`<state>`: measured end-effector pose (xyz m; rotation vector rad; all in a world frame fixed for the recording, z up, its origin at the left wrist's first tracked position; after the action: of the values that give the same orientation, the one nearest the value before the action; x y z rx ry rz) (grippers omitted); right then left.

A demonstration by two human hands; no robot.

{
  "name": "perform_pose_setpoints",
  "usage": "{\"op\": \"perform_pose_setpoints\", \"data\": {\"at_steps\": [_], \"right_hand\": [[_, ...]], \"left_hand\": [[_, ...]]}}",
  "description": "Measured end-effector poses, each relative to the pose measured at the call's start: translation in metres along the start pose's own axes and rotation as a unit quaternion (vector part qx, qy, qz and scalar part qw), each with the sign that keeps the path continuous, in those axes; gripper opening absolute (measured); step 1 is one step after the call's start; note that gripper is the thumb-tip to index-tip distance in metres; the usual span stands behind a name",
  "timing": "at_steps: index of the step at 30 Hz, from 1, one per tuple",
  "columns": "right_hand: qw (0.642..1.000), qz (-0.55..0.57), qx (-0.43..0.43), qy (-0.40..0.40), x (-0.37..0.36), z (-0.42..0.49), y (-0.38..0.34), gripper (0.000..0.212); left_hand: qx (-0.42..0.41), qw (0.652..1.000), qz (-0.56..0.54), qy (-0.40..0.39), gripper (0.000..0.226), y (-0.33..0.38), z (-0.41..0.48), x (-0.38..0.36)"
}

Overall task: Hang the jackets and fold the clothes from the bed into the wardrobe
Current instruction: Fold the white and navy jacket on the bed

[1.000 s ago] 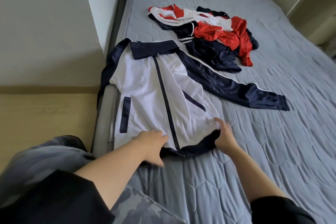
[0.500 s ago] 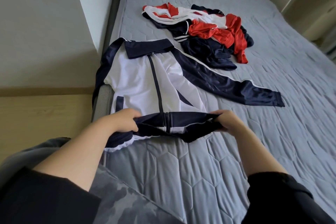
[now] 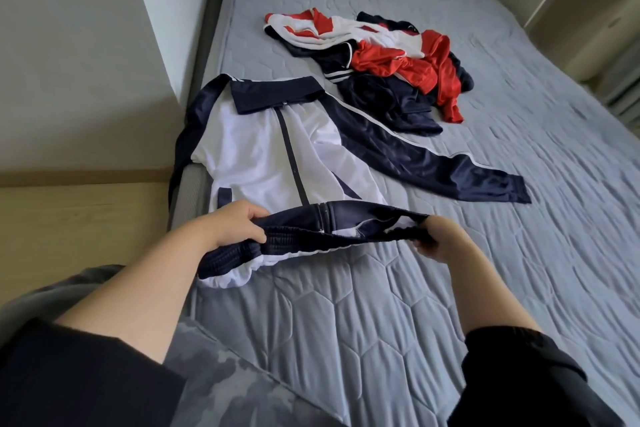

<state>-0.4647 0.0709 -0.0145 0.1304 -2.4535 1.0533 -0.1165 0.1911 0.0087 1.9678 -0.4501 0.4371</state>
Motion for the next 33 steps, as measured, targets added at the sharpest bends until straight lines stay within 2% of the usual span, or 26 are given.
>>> {"op": "perform_pose_setpoints", "data": {"at_steps": [1, 3, 5, 6, 8, 10, 13, 15, 16, 18, 20, 22, 24, 26, 28, 30, 31, 33], "right_hand": [[0.997, -0.051, 0.034, 0.035, 0.007, 0.002, -0.004, 0.019], [0.973, -0.147, 0.138, 0.109, 0.020, 0.006, -0.012, 0.022], [0.916, -0.286, 0.249, 0.131, 0.019, 0.002, -0.010, 0.048], [0.881, -0.348, 0.295, 0.126, 0.012, -0.002, -0.005, 0.060], [0.835, -0.385, 0.381, 0.094, -0.004, -0.010, 0.007, 0.068], [0.806, -0.378, 0.450, 0.074, -0.016, -0.016, 0.014, 0.062], [0.777, -0.400, 0.463, 0.148, -0.011, -0.016, 0.015, 0.040], [0.782, -0.413, 0.419, 0.205, -0.002, -0.010, 0.019, 0.026], [0.795, -0.412, 0.393, 0.208, 0.000, -0.005, 0.024, 0.023], [0.844, -0.352, 0.360, 0.184, 0.000, 0.003, 0.036, 0.023], [0.906, -0.205, 0.331, 0.164, 0.003, 0.004, 0.047, 0.038], [0.944, -0.066, 0.275, 0.169, 0.012, 0.006, 0.057, 0.055], [0.957, 0.055, 0.212, 0.190, 0.022, 0.011, 0.065, 0.054], [0.944, 0.147, 0.185, 0.231, 0.032, 0.011, 0.064, 0.039], [0.935, 0.114, 0.220, 0.253, 0.031, 0.006, 0.046, 0.026], [0.940, -0.001, 0.255, 0.226, 0.017, 0.005, 0.023, 0.025], [0.942, -0.068, 0.259, 0.202, 0.006, 0.007, 0.014, 0.031], [0.945, -0.169, 0.240, 0.143, -0.014, 0.013, 0.005, 0.039]], "left_hand": [[-0.003, 1.000, -0.004, -0.009, 0.029, 0.001, -0.002, -0.005], [-0.002, 0.996, -0.015, -0.085, 0.035, 0.000, -0.008, -0.026], [0.035, 0.979, -0.045, -0.193, 0.031, -0.005, -0.017, -0.055], [0.049, 0.973, -0.035, -0.223, 0.027, -0.008, -0.020, -0.067], [0.040, 0.977, 0.038, -0.207, 0.023, -0.014, -0.017, -0.081], [0.017, 0.985, 0.088, -0.148, 0.026, -0.016, -0.011, -0.087], [-0.014, 0.985, 0.129, -0.115, 0.029, -0.017, -0.008, -0.088], [-0.025, 0.983, 0.148, -0.103, 0.033, -0.018, -0.007, -0.085], [-0.022, 0.985, 0.142, -0.093, 0.035, -0.019, -0.006, -0.081], [-0.012, 0.991, 0.124, -0.058, 0.039, -0.022, -0.002, -0.071], [-0.018, 0.991, 0.130, -0.002, 0.039, -0.024, 0.002, -0.057], [-0.025, 0.986, 0.148, 0.068, 0.038, -0.025, 0.006, -0.044], [-0.030, 0.977, 0.167, 0.127, 0.038, -0.024, 0.010, -0.035], [-0.058, 0.964, 0.206, 0.160, 0.041, -0.021, 0.013, -0.033], [-0.099, 0.936, 0.280, 0.189, 0.049, -0.016, 0.014, -0.031], [-0.116, 0.901, 0.364, 0.205, 0.057, -0.016, 0.014, -0.028], [-0.099, 0.891, 0.397, 0.199, 0.058, -0.022, 0.015, -0.026], [-0.025, 0.893, 0.420, 0.157, 0.059, -0.044, 0.016, -0.023]]}}
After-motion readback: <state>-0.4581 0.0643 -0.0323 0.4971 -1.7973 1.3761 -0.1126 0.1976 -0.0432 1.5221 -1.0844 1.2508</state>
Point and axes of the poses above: each hand's wrist, its own z-axis towards the middle knuckle, its own x-axis out of the back of the hand, y = z × x, the point moved 7 cm from there along z, towards the middle knuckle, and after that the axes turned 11 degrees about y, right-handed, at the moved point
